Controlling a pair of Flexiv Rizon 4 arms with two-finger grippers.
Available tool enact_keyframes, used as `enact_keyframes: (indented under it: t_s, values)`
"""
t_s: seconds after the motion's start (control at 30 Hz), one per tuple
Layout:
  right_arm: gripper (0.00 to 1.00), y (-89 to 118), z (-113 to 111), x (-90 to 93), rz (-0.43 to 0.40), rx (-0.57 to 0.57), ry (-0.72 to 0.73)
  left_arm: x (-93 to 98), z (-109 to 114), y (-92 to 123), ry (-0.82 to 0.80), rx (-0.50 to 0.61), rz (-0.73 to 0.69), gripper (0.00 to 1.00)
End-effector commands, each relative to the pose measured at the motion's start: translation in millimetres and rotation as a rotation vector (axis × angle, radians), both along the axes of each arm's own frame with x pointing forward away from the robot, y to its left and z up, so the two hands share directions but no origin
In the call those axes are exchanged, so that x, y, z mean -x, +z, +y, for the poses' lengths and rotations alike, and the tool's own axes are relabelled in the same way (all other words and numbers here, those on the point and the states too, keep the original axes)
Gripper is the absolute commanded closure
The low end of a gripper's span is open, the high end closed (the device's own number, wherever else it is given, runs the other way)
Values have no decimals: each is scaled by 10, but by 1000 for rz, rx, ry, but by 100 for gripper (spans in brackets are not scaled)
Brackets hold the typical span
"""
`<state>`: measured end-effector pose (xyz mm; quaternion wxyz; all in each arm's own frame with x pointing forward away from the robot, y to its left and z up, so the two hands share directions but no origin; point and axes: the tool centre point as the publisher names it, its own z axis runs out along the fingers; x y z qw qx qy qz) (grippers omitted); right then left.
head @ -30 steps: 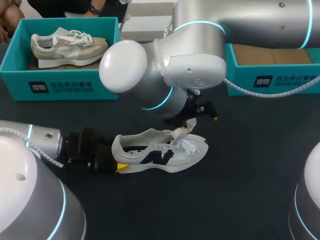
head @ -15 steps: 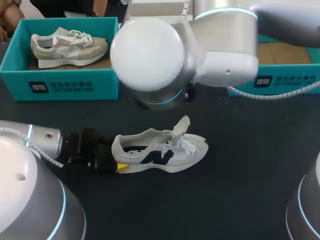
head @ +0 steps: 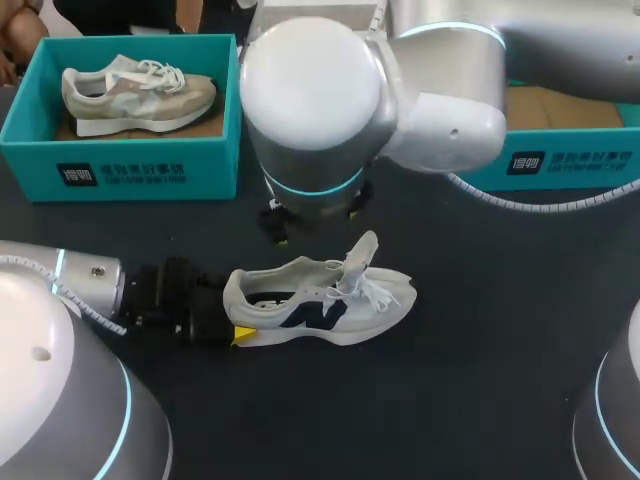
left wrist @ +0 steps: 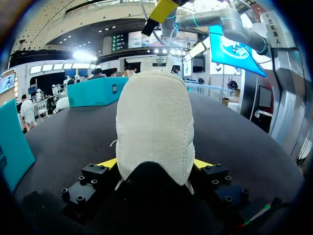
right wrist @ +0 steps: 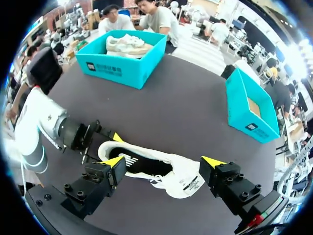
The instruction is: Take the shoe out of the shoebox, open the shoe tongue, remove and reinsert the insole, then place the shoe into the shoebox
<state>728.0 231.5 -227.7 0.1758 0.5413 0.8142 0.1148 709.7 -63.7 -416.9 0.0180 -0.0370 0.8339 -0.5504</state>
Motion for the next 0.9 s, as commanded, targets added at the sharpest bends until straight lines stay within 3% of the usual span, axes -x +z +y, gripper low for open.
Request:
enact_keyframes:
  t_s: [0.03,0.07,0.1,0.13,0.2,0.23,0.27,0.5,0.9]
  values:
    - [4,-81,93,-141,164,416,483,3,21,-27,0,-5,2,100]
    - [20,-109,97,-142,148,479,505,3,21,-27,0,-5,2,100]
    - [49,-134,91,-145,116,531,522,3,21,-27,0,-5,2,100]
    - [62,-156,90,-142,105,549,530,3,21,-27,0,-5,2,100]
    - [78,-206,85,-125,65,633,569,3,21,-27,0,-5,2,100]
    - [95,-231,88,-111,66,680,603,3,21,-27,0,-5,2,100]
    - [100,-255,79,-98,58,696,616,3,21,-27,0,-5,2,100]
    - [100,-389,109,22,43,763,775,3,21,-27,0,-5,2,100]
    - [100,-389,109,22,43,763,775,3,21,-27,0,-5,2,100]
